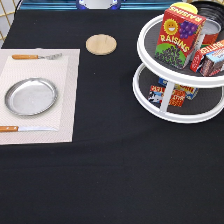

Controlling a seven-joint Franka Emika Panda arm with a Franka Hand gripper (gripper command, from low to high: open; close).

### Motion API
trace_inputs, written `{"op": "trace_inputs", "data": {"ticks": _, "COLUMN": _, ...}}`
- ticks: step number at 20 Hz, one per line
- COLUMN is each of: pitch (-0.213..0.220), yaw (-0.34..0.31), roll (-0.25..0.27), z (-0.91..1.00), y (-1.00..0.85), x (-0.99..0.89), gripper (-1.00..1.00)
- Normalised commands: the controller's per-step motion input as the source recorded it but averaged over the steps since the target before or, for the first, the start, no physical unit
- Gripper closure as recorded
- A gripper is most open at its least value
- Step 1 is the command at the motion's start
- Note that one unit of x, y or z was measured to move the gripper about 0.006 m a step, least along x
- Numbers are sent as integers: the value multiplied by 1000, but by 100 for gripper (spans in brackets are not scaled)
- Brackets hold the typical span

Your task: Pick up the bowl from the lazy Susan and put bowl on the plate

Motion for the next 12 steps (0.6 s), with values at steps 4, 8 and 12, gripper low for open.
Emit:
{"op": "trace_inputs", "data": {"ticks": 4, "pitch": 23, "yaw": 0, "roll": 24, "z": 17, "y": -4, "x": 132, "gripper": -100}}
{"op": "trace_inputs", "data": {"ticks": 8, "pitch": 0, "yaw": 0, "roll": 133, "z": 159, "y": 33, "x": 222, "gripper": -100}}
{"op": "trace_inputs", "data": {"ticks": 12, "pitch": 0, "yaw": -1, "roll": 181, "z": 202, "y": 84, "x": 378, "gripper": -100}}
